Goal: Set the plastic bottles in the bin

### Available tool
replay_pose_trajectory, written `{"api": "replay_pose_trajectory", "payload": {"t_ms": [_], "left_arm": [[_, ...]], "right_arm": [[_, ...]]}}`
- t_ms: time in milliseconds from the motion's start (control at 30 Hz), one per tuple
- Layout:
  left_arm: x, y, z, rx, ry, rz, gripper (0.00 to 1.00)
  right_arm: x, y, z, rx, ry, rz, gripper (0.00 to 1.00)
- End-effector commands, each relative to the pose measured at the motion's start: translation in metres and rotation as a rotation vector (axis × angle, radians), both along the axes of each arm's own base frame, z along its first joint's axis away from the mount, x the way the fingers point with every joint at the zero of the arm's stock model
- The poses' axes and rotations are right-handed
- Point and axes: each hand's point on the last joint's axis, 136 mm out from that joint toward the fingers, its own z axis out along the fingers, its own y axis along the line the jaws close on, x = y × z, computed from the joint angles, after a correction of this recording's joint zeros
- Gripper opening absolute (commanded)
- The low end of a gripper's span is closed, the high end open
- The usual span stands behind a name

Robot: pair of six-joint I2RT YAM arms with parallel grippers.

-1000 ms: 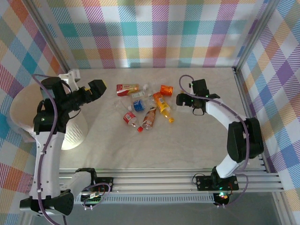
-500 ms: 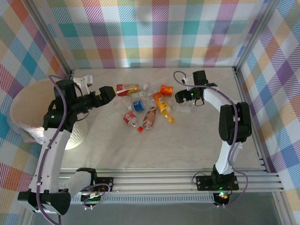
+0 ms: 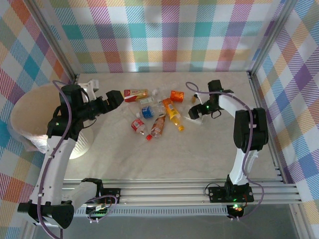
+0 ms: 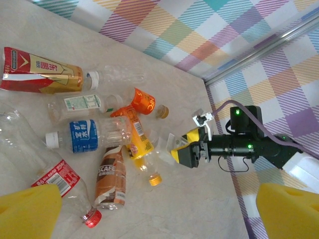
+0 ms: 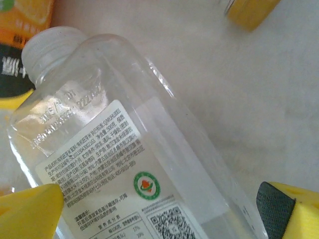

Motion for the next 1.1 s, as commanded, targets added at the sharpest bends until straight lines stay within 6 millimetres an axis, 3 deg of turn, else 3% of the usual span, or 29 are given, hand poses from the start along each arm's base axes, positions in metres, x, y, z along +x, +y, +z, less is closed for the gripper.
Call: {"api": "replay_pose_trajectory", "payload": {"t_ms": [0, 200, 533, 700, 833, 1067], "left_arm": [[0.002, -0.002, 0.000, 0.009, -0.003, 0.001, 1.00], [0.008, -0.003, -0.001, 0.017, 0.006, -0.007, 1.00], [0.011, -0.010, -0.008, 0.048, 0.020, -0.071, 1.00], [0.018, -0.009, -0.018, 0.101, 0.041, -0.089, 1.00], [0.025, -0.012, -0.022, 0.080, 0.033, -0.092, 1.00], [0.032, -0.009, -0.034, 0.069, 0.042, -0.054, 1.00]], "right_arm": [[-0.015, -0.001, 0.009, 0.000, -0.024, 0.026, 1.00], [-0.033, 0.002, -0.008, -0.004, -0.064, 0.161, 1.00], [-0.040, 0.009, 0.021, 0.036, -0.074, 0.190, 1.00], [-0.059, 0.010, 0.012, 0.053, -0.021, 0.197, 1.00], [-0.060, 0.012, 0.019, 0.075, -0.053, 0.189, 1.00], [-0.071, 0.013, 0.015, 0.100, 0.004, 0.168, 1.00]]}}
